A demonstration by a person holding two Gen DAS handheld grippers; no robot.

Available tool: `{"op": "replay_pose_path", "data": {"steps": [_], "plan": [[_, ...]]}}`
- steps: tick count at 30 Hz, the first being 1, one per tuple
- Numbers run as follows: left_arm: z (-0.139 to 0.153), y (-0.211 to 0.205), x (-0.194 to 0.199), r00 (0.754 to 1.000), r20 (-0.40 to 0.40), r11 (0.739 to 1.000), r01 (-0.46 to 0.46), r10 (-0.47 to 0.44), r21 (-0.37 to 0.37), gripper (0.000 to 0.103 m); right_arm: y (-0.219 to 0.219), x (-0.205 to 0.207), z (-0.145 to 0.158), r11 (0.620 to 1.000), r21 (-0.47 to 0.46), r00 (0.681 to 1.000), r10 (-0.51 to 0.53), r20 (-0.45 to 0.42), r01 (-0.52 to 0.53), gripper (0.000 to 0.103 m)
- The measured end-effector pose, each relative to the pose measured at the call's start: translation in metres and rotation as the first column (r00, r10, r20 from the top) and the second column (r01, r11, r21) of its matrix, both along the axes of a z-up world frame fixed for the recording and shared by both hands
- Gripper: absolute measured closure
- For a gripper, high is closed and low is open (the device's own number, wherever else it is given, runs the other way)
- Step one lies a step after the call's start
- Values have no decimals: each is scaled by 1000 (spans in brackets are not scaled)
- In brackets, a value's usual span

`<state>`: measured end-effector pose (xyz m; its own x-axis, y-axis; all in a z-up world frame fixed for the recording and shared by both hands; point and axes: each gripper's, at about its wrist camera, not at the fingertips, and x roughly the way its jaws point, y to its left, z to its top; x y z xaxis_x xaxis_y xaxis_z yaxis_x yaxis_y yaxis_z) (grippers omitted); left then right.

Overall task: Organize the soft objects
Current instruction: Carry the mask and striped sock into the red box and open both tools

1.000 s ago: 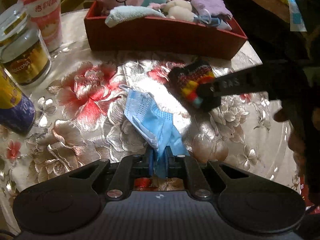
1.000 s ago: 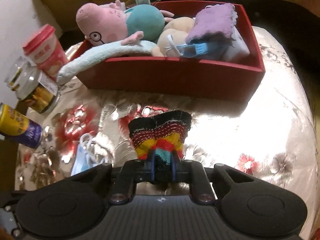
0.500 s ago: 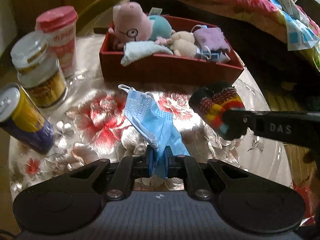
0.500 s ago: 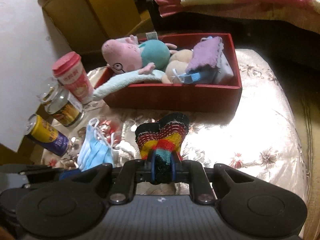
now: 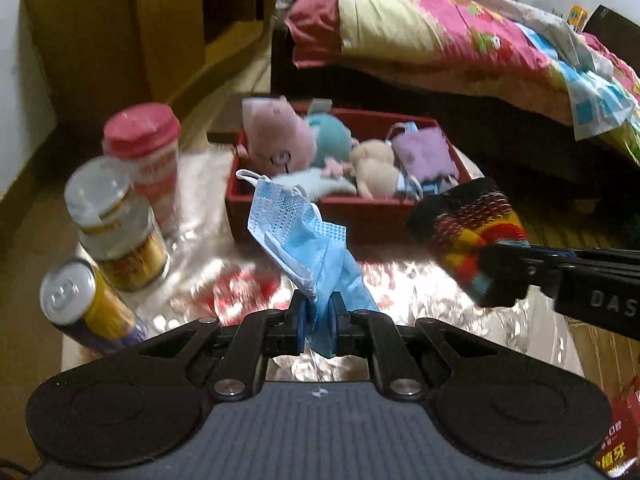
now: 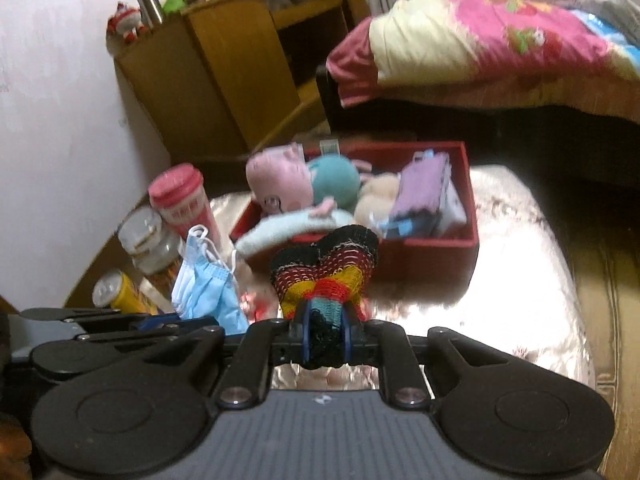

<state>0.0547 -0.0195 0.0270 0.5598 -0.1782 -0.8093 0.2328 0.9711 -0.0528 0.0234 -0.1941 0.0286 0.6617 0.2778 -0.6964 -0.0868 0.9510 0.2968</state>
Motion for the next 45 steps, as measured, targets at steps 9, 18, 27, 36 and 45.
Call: {"op": "replay_pose_path", "data": {"steps": [9, 18, 27, 36, 45], "plan": [[10, -10, 6, 998, 56, 1000, 0, -1, 23, 95, -2, 4, 20, 1000, -9, 996, -21, 90, 22, 103], [17, -21, 33, 995, 101, 1000, -8, 5, 30, 95, -11, 32, 27, 997, -18, 987, -76, 141, 79, 103], [13, -27, 62, 993, 116, 1000, -22, 19, 19, 95, -27, 61, 26, 993, -12, 981, -113, 155, 116, 103], [1, -30, 81, 993, 113, 1000, -25, 23, 12, 94, -35, 84, 21, 990, -37, 978, -130, 166, 138, 103], [-1, -50, 121, 990, 139, 999, -8, 3, 36, 93, -35, 118, 6, 989, -44, 979, -136, 149, 144, 103]]}}
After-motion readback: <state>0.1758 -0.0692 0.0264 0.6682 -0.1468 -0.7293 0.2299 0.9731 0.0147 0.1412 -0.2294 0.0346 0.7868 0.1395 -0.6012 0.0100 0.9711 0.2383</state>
